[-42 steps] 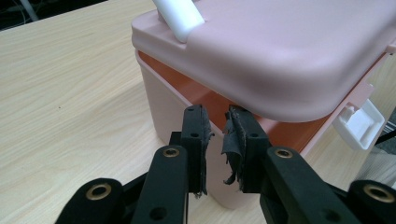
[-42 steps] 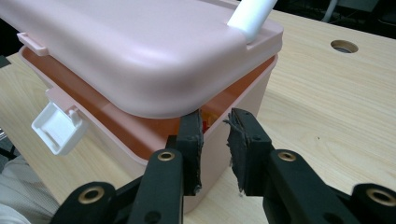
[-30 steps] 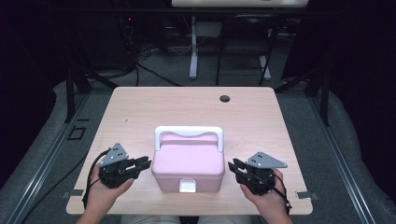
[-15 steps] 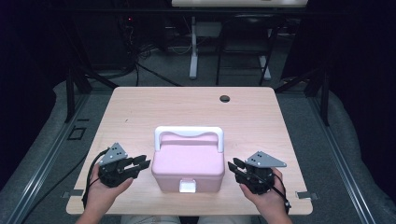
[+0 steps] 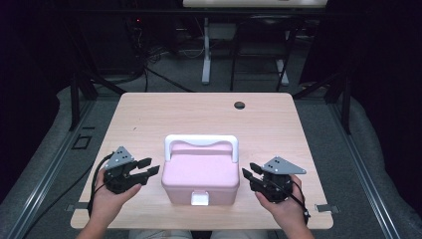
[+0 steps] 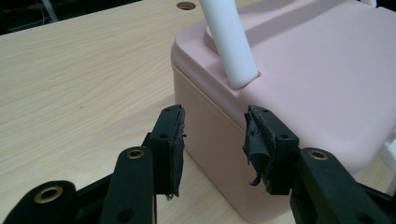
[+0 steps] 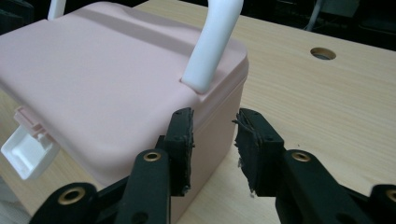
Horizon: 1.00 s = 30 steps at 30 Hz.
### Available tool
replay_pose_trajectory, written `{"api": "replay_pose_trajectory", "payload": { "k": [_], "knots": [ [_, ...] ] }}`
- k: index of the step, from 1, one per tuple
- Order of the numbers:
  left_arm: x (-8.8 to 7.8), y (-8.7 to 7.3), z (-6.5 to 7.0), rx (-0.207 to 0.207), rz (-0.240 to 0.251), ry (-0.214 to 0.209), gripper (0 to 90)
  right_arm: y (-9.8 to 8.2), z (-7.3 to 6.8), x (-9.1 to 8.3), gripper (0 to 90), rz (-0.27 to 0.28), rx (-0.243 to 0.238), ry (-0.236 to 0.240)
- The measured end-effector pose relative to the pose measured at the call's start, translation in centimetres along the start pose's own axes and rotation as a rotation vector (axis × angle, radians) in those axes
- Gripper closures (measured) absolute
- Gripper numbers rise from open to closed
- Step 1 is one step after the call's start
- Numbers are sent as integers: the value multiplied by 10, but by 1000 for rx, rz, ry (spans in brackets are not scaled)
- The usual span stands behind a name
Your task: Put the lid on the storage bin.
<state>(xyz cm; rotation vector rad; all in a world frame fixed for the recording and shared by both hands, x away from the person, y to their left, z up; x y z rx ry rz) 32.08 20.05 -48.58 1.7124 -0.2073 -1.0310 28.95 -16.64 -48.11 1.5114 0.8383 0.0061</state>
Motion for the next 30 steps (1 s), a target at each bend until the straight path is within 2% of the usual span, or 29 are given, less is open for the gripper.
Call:
{"api": "replay_pose_trajectory", "payload": {
  "k": [4, 8, 16, 20, 30],
  "knots": [
    [1, 5, -7, -3, 4, 12, 537, 4, 5, 3, 588, 10, -1, -8],
    [3, 11, -14, -14, 8, 25, 524, 8, 11, 7, 577, 7, 18, -14],
    [13, 15, -27, -47, 0, 20, 490, 12, 29, 22, 555, -2, 42, -54],
    [20, 10, -31, -59, 0, 24, 489, 11, 37, 30, 525, -10, 52, -75],
    [31, -14, -40, -77, -12, 35, 470, -3, 49, 41, 480, -13, 64, -112]
  ]
}}
Point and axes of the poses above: each handheld gripper's, and its own axes: x roughly forward along the jaws, y roughly out of its top, z roughly to its right, the point moved 4 cm from there along x, roughly forward along the jaws, and after that the axes turned 8 degrees about x, right-handed, at the moved point
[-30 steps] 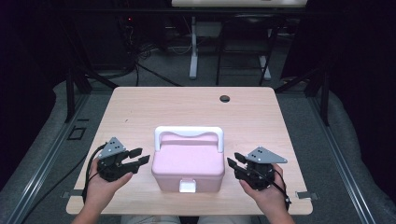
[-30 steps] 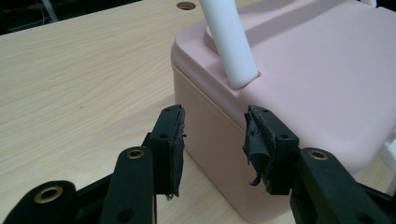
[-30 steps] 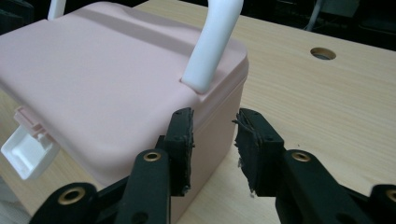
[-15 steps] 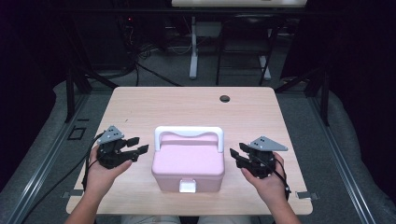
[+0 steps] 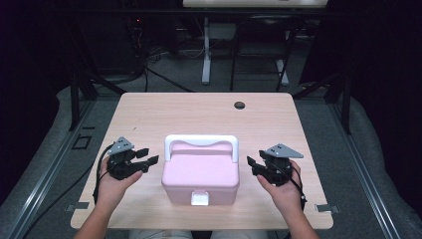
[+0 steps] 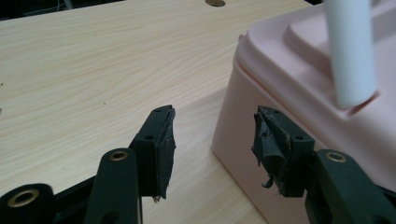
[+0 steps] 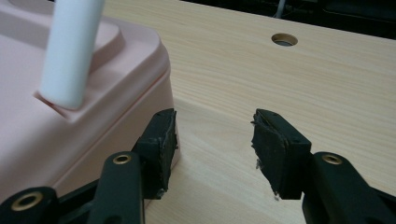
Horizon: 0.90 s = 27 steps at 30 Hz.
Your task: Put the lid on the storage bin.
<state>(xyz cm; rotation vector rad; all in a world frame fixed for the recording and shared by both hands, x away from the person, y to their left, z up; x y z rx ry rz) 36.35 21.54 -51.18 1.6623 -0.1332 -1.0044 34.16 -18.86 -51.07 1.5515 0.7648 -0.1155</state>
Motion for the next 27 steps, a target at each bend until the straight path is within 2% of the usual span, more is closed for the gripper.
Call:
{"api": "replay_pose_trajectory", "payload": {
  "k": [10, 13, 18, 24, 27],
  "knots": [
    [2, -18, -9, 1, -12, 21, 457, -17, 12, 8, 442, -26, -24, -47],
    [2, -21, -9, -9, -16, 18, 455, -21, 13, 11, 432, -32, -24, -41],
    [4, -24, -7, 17, -31, 17, 471, -28, 15, 16, 433, -53, -15, -28],
    [8, -29, -1, 30, -36, 7, 497, -32, 20, 17, 452, -59, -13, -27],
    [11, -34, 1, 34, -43, 9, 491, -34, 24, 18, 462, -64, 10, -19]
  ]
}}
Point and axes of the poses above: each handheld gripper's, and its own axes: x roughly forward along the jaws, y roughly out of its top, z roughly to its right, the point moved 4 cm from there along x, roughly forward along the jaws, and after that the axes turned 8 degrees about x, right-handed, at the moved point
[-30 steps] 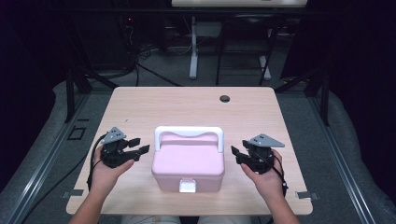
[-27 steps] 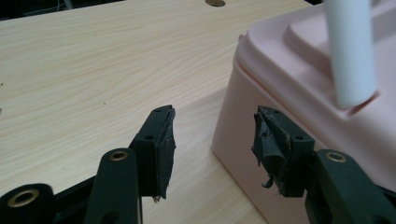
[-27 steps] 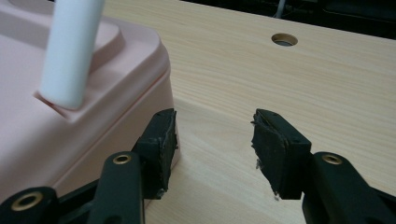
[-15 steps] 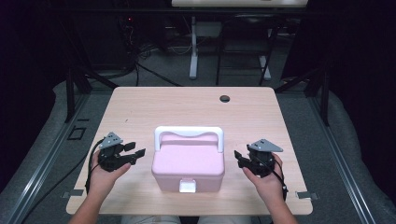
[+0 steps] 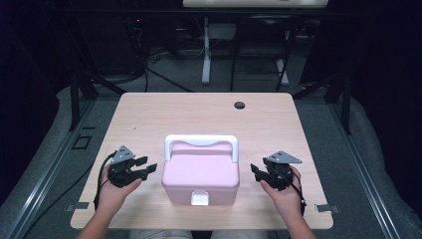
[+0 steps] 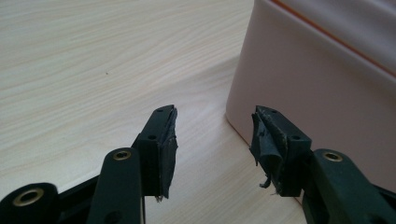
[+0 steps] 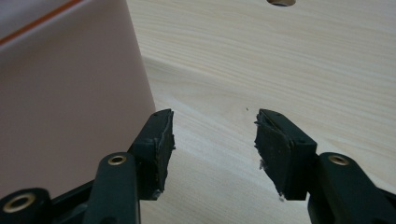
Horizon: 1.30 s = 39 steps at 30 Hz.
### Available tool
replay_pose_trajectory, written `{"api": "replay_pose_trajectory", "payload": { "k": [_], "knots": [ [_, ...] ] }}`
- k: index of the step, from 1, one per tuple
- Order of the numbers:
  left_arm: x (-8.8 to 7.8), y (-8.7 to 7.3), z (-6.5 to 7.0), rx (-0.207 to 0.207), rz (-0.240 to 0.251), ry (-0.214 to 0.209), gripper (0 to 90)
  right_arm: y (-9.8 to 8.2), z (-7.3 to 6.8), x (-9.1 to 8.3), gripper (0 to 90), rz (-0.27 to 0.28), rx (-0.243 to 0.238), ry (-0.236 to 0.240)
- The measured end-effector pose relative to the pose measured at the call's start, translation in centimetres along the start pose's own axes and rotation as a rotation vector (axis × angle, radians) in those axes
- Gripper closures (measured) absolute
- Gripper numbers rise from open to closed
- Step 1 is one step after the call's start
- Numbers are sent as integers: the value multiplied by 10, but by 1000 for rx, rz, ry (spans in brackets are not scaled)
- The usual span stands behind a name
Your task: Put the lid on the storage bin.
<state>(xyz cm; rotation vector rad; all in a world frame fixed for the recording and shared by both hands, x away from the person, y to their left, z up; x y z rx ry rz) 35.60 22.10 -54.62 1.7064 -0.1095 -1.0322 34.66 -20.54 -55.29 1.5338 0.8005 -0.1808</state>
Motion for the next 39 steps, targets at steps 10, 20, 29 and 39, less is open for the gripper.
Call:
{"api": "replay_pose_trajectory", "payload": {
  "k": [10, 20, 29, 39],
  "knots": [
    [11, -12, -3, -39, -27, -19, 475, -6, 4, 8, 474, -29, -19, 12],
    [16, -16, -6, -59, -35, -20, 472, -11, -2, 14, 478, -52, -44, 19],
    [19, -15, -3, -52, -43, -28, 470, -12, -4, 17, 482, -57, -57, 27],
    [22, -15, -3, -46, -54, -34, 461, -15, -1, 16, 485, -62, -58, 31]
  ]
}}
Point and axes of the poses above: each handheld gripper's, and its own axes: x roughly forward along the jaws, y roughly out of its top, z roughly to its right, the point moved 4 cm from there along x, roughly forward along the jaws, and after that the axes turned 8 degrees about x, right-handed, at the moved point
